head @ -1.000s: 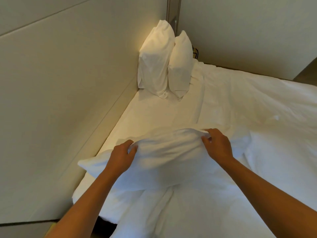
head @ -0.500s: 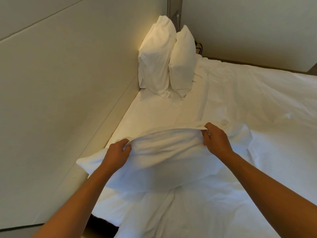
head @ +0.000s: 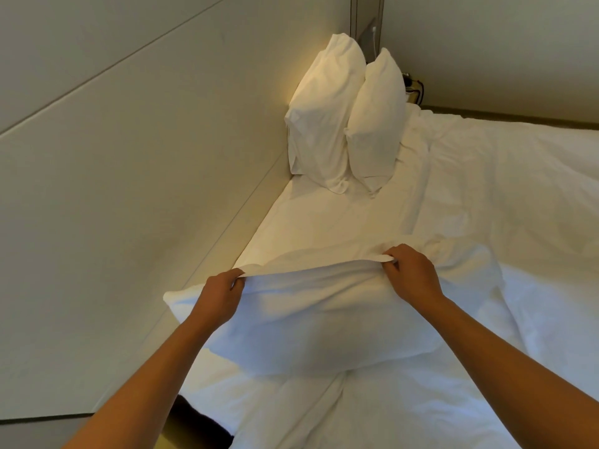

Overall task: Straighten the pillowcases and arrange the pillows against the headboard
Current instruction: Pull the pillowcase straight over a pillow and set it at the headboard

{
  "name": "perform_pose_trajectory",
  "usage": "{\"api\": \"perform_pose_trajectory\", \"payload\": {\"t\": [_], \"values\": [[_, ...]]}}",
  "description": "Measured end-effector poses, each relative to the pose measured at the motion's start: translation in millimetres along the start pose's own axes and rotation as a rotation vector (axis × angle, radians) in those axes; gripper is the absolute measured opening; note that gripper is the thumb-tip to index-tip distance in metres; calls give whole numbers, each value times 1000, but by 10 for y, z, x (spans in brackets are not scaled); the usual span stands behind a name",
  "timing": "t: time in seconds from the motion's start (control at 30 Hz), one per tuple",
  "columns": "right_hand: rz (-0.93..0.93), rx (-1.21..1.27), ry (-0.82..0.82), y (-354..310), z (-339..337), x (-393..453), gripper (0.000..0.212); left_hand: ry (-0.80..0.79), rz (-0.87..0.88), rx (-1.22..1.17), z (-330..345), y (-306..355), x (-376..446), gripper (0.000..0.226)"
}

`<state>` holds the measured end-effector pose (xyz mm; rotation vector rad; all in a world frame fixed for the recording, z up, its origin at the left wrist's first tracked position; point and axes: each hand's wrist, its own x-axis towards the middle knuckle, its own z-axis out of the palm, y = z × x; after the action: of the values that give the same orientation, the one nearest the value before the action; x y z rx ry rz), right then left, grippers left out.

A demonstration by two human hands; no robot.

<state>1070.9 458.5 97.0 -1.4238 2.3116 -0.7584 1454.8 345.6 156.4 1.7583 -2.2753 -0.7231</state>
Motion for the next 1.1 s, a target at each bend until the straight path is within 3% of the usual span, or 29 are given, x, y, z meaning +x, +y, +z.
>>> {"api": "perform_pose_trajectory", "payload": {"t": [0.27,0.6,0.87,1.1], "values": [[-41,33,88,-210,-180,54,22,56,27,-11,-130,-68,191,28],[-105,59,276,-1176,-424,602,22,199,93,-60,-819,-87,528,33],[-262,139,272,-2193,-388,1173,27,374,9,-86,-1600,-390,408,29],[-230,165,163,-2381,20,1425,28,386,-81,-119,-1528,-523,283,30]]}}
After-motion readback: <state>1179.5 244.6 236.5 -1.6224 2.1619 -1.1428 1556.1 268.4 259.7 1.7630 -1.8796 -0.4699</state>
